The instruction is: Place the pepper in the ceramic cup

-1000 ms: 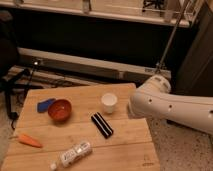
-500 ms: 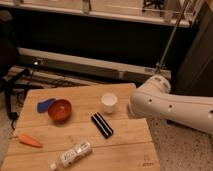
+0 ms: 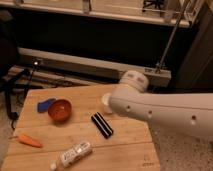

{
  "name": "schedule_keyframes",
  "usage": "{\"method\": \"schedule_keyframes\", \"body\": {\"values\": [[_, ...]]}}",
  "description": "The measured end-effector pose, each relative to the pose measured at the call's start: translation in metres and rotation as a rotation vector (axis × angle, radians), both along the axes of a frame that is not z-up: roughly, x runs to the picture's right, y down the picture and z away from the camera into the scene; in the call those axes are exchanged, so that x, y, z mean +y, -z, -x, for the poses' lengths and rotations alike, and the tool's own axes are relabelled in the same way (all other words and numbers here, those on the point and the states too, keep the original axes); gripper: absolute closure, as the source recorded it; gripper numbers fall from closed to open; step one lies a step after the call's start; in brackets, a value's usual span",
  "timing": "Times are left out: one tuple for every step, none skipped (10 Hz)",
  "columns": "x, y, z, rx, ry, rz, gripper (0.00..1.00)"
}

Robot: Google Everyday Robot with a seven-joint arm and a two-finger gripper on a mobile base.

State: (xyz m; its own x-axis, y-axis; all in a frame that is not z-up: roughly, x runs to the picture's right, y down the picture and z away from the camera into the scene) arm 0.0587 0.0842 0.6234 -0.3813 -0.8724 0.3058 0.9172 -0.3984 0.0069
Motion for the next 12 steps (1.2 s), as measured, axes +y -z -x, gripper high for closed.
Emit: {"method": "schedule_keyframes", "body": {"values": [[-0.007,0.013,0.032,-0.012,0.086,-0.023,1.00],[-0.009,0.024,0.063,-0.031,0.164,-0.028,1.00],[-0.006,0.032,0.097,-0.060,0.254,-0.011,0.98],[0.000,0.036,0.126,-0.095,0.329,0.021,0.95],[0.005,0.039,0.142,-0.114,0.371,0.040,0.95],[0.006,0.041,0.148,-0.121,0.390,0.049,0.95],[0.006,0.041,0.148,-0.121,0.390,0.049,0.95],[0.006,0.040,0.148,-0.120,0.389,0.049,0.95],[0.006,0.040,0.148,-0.120,0.390,0.049,0.95],[0.006,0.040,0.147,-0.120,0.391,0.047,0.95],[0.005,0.040,0.147,-0.121,0.390,0.041,0.95],[-0.001,0.039,0.153,-0.147,0.395,0.028,0.95]]}}
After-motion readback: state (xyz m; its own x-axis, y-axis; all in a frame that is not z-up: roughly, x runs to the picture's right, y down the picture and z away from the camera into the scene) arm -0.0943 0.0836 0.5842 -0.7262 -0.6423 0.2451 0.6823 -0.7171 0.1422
